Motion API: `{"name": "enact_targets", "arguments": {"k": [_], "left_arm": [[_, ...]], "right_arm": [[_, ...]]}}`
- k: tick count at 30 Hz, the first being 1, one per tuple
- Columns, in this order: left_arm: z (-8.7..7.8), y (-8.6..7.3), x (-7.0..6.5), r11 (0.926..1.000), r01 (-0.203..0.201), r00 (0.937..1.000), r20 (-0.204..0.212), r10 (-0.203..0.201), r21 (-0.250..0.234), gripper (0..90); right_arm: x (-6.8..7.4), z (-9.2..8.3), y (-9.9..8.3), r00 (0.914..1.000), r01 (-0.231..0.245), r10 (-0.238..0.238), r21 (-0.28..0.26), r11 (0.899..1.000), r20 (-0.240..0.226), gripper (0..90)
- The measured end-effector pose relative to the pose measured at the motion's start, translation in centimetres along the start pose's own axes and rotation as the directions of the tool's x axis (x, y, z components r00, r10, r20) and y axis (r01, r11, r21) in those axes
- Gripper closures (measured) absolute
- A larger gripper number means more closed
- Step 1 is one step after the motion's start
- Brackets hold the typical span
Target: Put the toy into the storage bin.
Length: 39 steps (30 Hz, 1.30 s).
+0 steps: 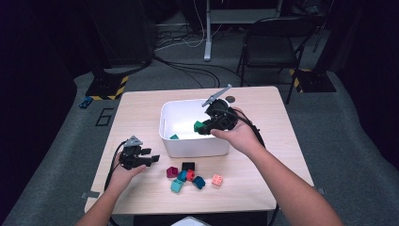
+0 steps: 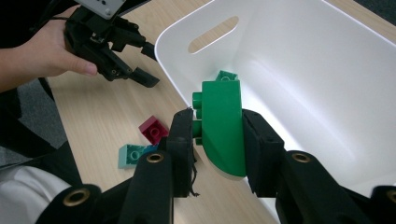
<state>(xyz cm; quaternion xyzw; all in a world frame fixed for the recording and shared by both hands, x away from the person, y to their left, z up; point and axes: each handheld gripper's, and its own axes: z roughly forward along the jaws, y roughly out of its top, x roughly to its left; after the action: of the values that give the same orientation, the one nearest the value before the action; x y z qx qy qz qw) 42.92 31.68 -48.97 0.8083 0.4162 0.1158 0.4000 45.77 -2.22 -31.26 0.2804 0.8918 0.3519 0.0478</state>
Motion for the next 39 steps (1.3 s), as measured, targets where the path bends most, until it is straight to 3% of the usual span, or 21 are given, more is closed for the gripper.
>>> {"name": "enact_targets", "arguments": {"k": [10,24,39], "left_arm": [[0.0,0.0,0.1,0.9999,0.009,1.0,0.002,-0.009,-0.009,41.3],[0.1,0.0,0.1,1.0,0.003,1.0,0.008,-0.003,0.009,41.4],[0.4,-0.1,0.0,0.9998,-0.005,0.9999,0.012,0.005,0.02,41.3]], "right_arm": [[-1.7,2.4,2.1,0.9999,-0.002,0.002,0.008,1.0,0.014,66.4],[-2.3,6.1,4.3,0.9997,0.004,-0.005,0.023,1.0,0.024,66.3],[-4.3,10.6,4.5,0.996,-0.064,0.06,0.067,0.996,0.067,65.9]]}}
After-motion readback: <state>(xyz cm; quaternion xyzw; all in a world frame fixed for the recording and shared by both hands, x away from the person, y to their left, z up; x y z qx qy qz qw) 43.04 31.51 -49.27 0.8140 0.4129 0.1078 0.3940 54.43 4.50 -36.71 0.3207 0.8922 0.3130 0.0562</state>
